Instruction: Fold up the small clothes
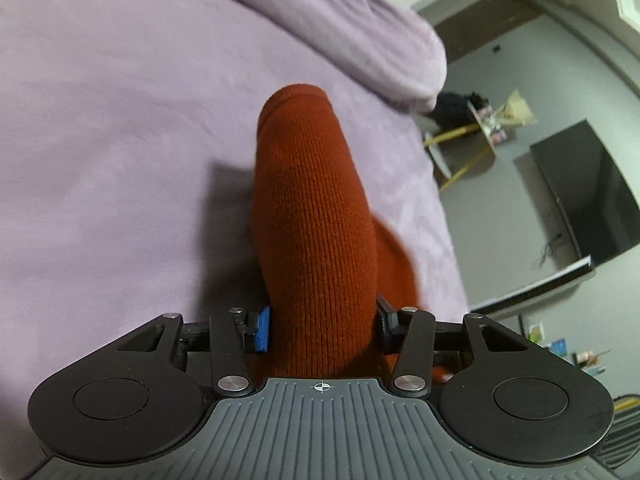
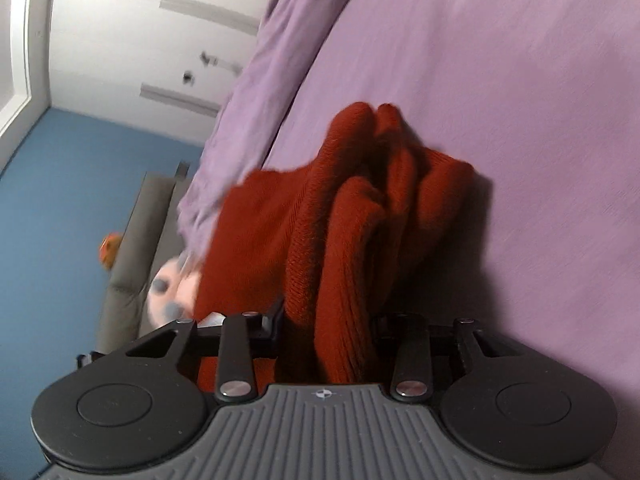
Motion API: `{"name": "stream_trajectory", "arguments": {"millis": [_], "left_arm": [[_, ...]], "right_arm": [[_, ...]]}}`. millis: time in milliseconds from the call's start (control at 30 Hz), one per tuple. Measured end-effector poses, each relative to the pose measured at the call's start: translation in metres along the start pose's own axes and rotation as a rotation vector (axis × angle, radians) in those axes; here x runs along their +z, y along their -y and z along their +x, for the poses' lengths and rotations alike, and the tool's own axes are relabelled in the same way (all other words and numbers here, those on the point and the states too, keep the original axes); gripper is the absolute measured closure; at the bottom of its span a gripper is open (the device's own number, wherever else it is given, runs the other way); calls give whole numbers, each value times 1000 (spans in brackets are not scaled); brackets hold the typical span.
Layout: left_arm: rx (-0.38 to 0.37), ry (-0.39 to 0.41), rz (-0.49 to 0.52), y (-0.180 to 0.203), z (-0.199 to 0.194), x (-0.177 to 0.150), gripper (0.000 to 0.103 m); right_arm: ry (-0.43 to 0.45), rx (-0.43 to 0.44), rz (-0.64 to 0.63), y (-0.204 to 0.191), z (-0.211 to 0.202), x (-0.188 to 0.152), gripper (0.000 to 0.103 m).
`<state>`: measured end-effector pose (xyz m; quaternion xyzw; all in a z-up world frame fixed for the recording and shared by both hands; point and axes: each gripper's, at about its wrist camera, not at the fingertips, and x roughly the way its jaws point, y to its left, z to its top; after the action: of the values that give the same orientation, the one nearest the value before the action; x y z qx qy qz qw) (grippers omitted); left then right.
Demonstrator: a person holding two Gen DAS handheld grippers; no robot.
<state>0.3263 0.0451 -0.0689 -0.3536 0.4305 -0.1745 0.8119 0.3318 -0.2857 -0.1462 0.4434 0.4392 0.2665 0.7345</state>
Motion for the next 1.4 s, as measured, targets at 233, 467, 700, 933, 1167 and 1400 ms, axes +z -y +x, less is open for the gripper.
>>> {"name": "stream_trajectory", "arguments": {"millis": [233, 467, 700, 933, 1167, 1400], "left_arm": [[328, 36, 1, -27, -72, -43, 48], [318, 153, 121, -22, -126, -116, 32], [420, 29, 259, -23, -103, -158, 30], [508, 74, 197, -29, -88, -142, 32], [580, 135, 147, -34, -96, -143, 38], [583, 120, 108, -34, -119, -145, 39]], "right_arm": [[-103, -21, -102, -33, 39, -66, 46], [169, -287, -410, -83, -39, -135, 30], [133, -297, -617, -103, -40, -161, 42], [29, -417, -753, -101, -11, -172, 89], [98, -170, -577, -101, -48, -165, 94], [107, -421, -582, -85, -48, -175, 85]]}}
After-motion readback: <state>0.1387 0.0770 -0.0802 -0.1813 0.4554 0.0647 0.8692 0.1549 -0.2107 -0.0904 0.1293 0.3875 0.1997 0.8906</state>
